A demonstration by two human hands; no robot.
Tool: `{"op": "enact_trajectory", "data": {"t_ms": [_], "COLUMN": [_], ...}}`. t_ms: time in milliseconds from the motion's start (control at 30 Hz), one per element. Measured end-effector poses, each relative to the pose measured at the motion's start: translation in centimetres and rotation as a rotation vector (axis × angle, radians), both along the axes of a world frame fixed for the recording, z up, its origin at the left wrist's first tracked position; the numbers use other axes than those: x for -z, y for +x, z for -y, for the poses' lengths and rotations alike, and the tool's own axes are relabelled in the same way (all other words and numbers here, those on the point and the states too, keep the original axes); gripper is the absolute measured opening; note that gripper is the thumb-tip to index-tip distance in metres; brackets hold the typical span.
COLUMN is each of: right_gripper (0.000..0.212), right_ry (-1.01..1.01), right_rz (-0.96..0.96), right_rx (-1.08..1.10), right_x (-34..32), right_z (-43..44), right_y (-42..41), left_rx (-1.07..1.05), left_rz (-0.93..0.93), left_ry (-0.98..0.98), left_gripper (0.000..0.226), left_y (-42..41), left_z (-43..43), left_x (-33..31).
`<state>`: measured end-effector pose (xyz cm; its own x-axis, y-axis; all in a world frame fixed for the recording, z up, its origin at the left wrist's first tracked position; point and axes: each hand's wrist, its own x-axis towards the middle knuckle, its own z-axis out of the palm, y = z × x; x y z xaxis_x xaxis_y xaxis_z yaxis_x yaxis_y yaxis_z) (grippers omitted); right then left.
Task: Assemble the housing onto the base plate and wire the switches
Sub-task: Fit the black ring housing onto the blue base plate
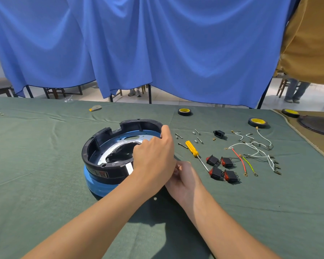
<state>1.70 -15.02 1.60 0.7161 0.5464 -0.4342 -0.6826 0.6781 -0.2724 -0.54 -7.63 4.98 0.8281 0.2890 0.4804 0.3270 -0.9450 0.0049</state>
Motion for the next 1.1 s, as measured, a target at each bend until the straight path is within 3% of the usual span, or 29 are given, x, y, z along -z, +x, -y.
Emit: {"op": "enact_trajectory", "data": {"t_ms": [167, 300, 433, 633, 767, 967, 1100], "right_gripper": [0.012, 0.018, 0.019, 0.024, 0.026, 0.030, 0.033], "right_ry": [-0.049, -0.097, -0.126, -0.086, -0.026, 0.000, 0.007], "right_rz": [0.056, 0.117, 0.121, 0.149, 0.122, 0.074, 0.069], "right_rx": [-0.028, -0.058, -0.029, -0.035, 0.023, 0.046, 0.052], "right_x": [0.3, 0.2, 0.2, 0.2, -0.1, -0.5, -0.6], "right_z": [0.0, -0.2, -0.5, -0.2, -0.1, 0.1, 0.2], "right_y": [0.4, 0.6, 0.6, 0.8, 1.1, 1.0, 0.9], "left_rx": [0.144, 0.249, 0.256, 0.277, 0.288, 0.282, 0.328], "left_rz": [-0.181, -0.472, -0.590, -0.631, -0.601, -0.587, -0.581], "left_ry": [-0.096, -0.223, -0.329, -0.379, -0.516, -0.794, -0.808], "left_gripper": [0.047, 0.069, 0.090, 0.099, 0.082, 0.075, 0.075], "left_y": [-0.3, -0.5, -0.9, -0.8, -0.6, -0.9, -0.9], "left_z": [-1.3, -3.1, -4.3, -4.9, -5.3, -6.1, -6.3], "left_x": [-1.5, -3.0, -3.6, -3.9, -5.1, -6.5, -6.1]}}
